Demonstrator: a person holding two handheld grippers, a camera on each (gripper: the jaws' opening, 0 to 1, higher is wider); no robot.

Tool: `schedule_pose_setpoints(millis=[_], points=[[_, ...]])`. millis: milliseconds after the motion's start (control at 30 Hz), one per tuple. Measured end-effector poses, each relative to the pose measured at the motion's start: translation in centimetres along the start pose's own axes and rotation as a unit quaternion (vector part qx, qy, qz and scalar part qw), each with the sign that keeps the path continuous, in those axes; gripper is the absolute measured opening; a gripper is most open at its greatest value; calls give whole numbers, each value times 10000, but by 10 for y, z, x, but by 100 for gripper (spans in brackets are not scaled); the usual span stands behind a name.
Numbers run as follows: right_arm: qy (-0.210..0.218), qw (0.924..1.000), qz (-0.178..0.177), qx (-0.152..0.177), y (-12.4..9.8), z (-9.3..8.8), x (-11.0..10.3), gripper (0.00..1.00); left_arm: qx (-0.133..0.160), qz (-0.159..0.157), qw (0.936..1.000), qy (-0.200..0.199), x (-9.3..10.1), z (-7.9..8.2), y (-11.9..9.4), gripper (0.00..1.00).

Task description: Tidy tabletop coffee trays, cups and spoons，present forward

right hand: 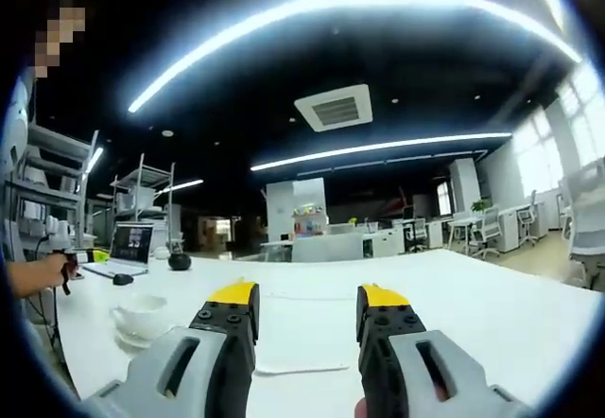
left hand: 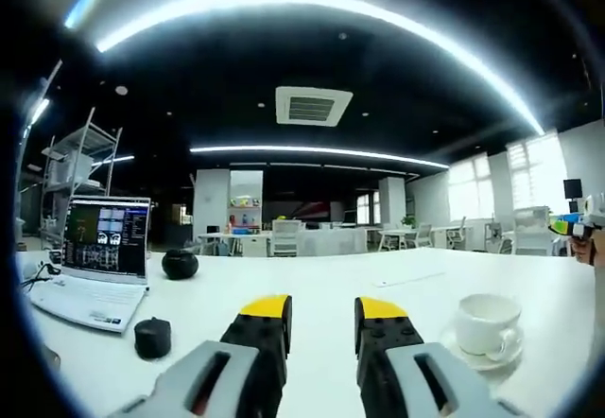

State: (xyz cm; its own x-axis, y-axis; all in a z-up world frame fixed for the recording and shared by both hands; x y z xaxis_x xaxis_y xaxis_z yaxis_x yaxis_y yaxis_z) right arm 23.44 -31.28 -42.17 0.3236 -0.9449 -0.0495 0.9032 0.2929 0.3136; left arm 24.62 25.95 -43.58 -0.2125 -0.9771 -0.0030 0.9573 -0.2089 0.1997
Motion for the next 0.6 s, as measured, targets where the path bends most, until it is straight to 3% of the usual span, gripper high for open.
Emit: schedule_pose_setpoints(millis=[200,367,600], points=[[-59,10000,71,-27,1,2,1,42,-12,-58,10000,-29,-3,2,-3,29],[-114,9995,274,-120,6,6,3,43,-77,-410,9991,12,-3,5,-7,30],[-580,9944,753,-472,20,13,7,43,-215,-915,9956,0,-1,13,-10,30]])
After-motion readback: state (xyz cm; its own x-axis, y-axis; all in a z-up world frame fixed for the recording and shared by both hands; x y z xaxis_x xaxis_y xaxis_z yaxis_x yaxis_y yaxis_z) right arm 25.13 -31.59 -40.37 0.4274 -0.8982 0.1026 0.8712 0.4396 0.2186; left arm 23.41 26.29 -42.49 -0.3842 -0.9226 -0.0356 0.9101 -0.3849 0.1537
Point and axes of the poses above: the point that each gripper's makers call its tool centre point, and the gripper's own axes: y roughly forward along the fingers, x roughly to its right, z roughly out of its top, the point moved 7 cm from there along -y, roughly backward along the fingers, and after that the axes turned 8 degrees about x, right-handed, at the moved point
